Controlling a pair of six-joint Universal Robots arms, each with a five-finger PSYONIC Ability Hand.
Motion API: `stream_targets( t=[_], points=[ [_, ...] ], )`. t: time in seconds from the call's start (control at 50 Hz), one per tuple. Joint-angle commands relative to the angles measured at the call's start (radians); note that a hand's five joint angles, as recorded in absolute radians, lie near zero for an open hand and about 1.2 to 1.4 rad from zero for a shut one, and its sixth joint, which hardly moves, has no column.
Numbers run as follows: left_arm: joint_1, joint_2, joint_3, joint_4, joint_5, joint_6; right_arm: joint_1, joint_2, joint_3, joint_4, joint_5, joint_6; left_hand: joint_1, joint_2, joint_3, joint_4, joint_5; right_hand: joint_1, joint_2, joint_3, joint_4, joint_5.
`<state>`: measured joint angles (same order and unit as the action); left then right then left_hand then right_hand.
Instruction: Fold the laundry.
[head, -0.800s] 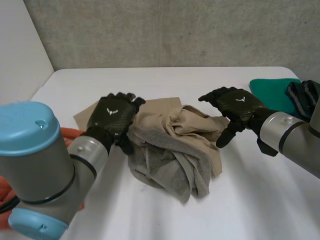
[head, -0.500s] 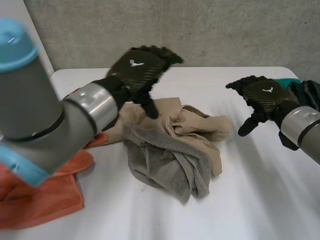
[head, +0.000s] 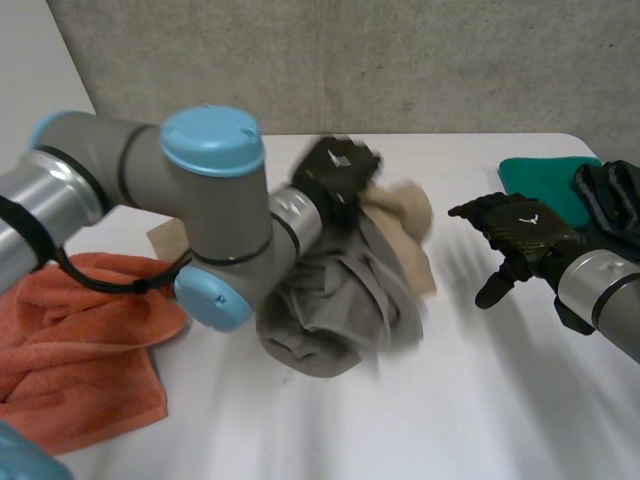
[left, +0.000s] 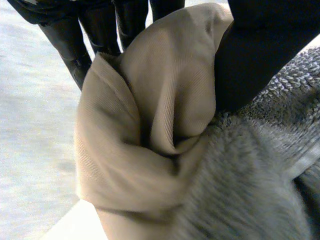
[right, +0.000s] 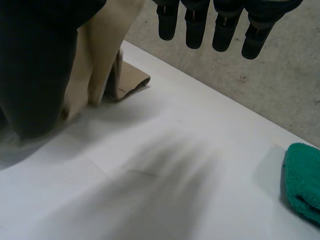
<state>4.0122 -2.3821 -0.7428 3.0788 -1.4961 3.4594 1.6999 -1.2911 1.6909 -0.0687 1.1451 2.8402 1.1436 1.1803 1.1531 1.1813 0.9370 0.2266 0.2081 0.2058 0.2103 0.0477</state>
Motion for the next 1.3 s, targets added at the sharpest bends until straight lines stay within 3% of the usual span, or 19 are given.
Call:
stream_targets(
  t=[0.02,0.14,0.3,0.42,0.44,0.46,0.48,0.52,0.54,0.62,0.74,0.76,0.86,1.04,1.12,1.24,1.3],
  points=[
    [0.105,0.158,-0.075,0.231,-0.193,-0.013,0.009,0.007,-0.005,0.0,0.002,-0.002,0.253,0.216,0.243,0.215,0.285,-0.052,-0.034,-0.031,-0.036,-0.048],
    [0.26,0.277,-0.162,0.291,-0.225,-0.006,0.027,0.01,-0.005,0.001,-0.002,-0.002,0.253,0.216,0.243,0.215,0.285,-0.052,-0.034,-0.031,-0.036,-0.048],
    [0.462,0.353,-0.401,0.346,-0.381,0.05,0.076,0.01,-0.007,0.0,0.002,-0.007,0.253,0.216,0.243,0.215,0.285,-0.052,-0.034,-0.031,-0.036,-0.048],
    [0.544,0.359,-0.564,0.429,-0.36,0.073,0.113,0.027,-0.026,0.006,0.004,-0.022,0.227,0.19,0.217,0.189,0.259,-0.052,-0.034,-0.031,-0.036,-0.048],
    [0.551,0.359,-0.579,0.44,-0.354,0.073,0.119,0.03,-0.031,0.006,0.004,-0.024,0.09,0.053,0.08,0.052,0.122,-0.052,-0.034,-0.031,-0.036,-0.048],
    [0.564,0.357,-0.613,0.452,-0.334,0.07,0.133,0.036,-0.037,0.01,0.005,-0.028,-0.257,-0.294,-0.267,-0.295,-0.225,-0.052,-0.034,-0.031,-0.036,-0.048],
    [0.567,0.357,-0.628,0.452,-0.322,0.069,0.141,0.038,-0.042,0.012,0.005,-0.031,-0.45,-0.486,-0.459,-0.487,-0.418,-0.052,-0.034,-0.031,-0.036,-0.048],
    [0.573,0.357,-0.648,0.448,-0.29,0.066,0.156,0.044,-0.054,0.015,0.008,-0.036,-0.735,-0.772,-0.745,-0.773,-0.703,-0.052,-0.034,-0.031,-0.036,-0.048],
    [0.579,0.362,-0.668,0.44,-0.259,0.064,0.17,0.049,-0.069,0.02,0.015,-0.041,-0.853,-0.889,-0.862,-0.89,-0.821,-0.052,-0.034,-0.031,-0.036,-0.048],
    [0.577,0.389,-0.711,0.42,-0.19,0.055,0.205,0.067,-0.117,0.033,0.042,-0.041,-0.969,-1.006,-0.979,-1.007,-0.937,-0.052,-0.034,-0.031,-0.036,-0.048],
    [0.539,0.457,-0.782,0.386,-0.061,0.029,0.231,0.081,-0.146,0.072,0.071,-0.038,-0.969,-1.006,-0.979,-1.007,-0.937,-0.052,-0.034,-0.031,-0.036,-0.048],
    [0.516,0.461,-0.791,0.377,0.0,0.017,0.237,0.085,-0.145,0.072,0.073,-0.035,-0.942,-0.979,-0.952,-0.98,-0.91,-0.052,-0.034,-0.031,-0.036,-0.048],
    [0.461,0.41,-0.771,0.376,0.114,0.0,0.25,0.102,-0.12,0.055,0.076,-0.031,-0.813,-0.85,-0.823,-0.851,-0.781,-0.052,-0.034,-0.031,-0.036,-0.048],
    [0.433,0.17,-0.569,0.296,0.011,0.072,0.236,0.105,-0.099,0.046,0.076,-0.041,-0.402,-0.439,-0.412,-0.44,-0.37,-0.052,-0.034,-0.031,-0.036,-0.048],
    [0.421,0.15,-0.505,0.264,-0.045,0.09,0.222,0.107,-0.099,0.044,0.073,-0.041,0.251,0.215,0.242,0.214,0.283,-0.052,-0.034,-0.031,-0.036,-0.048],
    [0.369,0.256,-0.454,0.313,-0.147,0.066,0.201,0.104,-0.103,0.043,0.071,-0.042,0.253,0.216,0.243,0.215,0.285,-0.052,-0.034,-0.031,-0.036,-0.048],
    [0.329,0.325,-0.426,0.36,-0.135,0.031,0.193,0.098,-0.106,0.043,0.07,-0.041,0.253,0.216,0.243,0.215,0.285,-0.052,-0.034,-0.031,-0.036,-0.048]
  ],
)
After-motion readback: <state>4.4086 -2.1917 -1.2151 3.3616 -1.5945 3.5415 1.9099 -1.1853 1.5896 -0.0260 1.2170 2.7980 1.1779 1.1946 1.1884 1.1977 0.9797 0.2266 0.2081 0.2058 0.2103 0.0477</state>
